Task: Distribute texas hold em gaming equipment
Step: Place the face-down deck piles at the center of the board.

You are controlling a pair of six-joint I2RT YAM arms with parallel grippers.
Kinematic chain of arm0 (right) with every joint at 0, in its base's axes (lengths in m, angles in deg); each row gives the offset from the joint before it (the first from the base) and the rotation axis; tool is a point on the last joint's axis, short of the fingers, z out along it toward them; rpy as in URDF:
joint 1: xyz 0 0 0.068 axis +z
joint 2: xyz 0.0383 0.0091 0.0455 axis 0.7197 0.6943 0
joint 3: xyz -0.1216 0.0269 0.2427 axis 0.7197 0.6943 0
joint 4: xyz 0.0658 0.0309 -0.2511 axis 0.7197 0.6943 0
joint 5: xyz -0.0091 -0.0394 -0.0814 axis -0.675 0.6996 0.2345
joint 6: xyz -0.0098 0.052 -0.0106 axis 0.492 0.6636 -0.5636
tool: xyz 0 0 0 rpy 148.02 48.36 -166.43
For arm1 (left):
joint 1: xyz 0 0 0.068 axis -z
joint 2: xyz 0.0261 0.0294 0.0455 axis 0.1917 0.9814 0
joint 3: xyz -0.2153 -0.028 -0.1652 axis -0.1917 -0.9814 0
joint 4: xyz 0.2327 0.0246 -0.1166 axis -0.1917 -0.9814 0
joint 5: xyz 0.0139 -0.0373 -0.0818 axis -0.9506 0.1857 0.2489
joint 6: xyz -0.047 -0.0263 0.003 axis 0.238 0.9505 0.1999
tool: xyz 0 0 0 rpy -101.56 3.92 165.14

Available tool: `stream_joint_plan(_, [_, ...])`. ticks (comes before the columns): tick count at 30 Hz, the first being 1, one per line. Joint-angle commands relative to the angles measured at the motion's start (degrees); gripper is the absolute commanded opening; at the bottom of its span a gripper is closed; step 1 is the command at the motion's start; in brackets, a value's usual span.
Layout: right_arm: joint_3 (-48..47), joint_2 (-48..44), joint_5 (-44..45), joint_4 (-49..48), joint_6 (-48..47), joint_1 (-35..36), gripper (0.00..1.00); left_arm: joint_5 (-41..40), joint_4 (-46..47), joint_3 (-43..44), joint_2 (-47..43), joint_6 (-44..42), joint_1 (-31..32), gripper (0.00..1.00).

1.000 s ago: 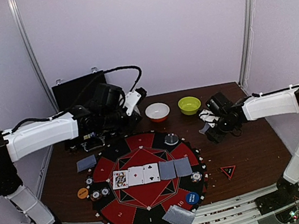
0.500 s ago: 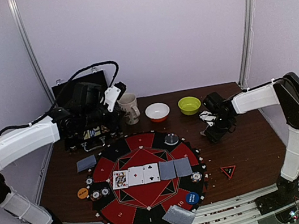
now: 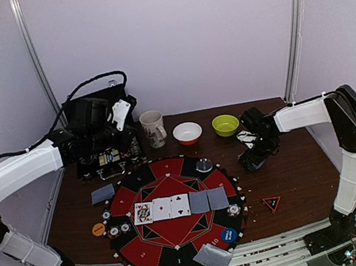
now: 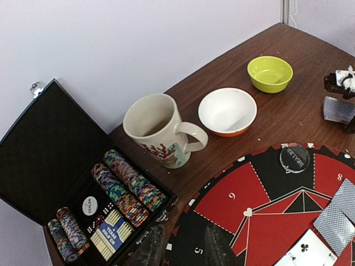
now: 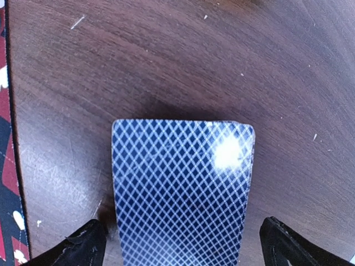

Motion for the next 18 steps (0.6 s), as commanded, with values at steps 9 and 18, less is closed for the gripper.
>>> stream_joint_plan(9, [5.2, -24.5, -7.7, -16.7, -3.4, -1.2, 1.0, -4.6, 5.4, -10.4, -8.0, 12.5, -18.4, 0.29])
stream_joint_plan(18, [32.3, -48.2, -0.8, -53.5, 9.7, -14.9, 1.0, -27.7, 30.3, -35.2, -22.5, 18.5, -24.8, 0.91])
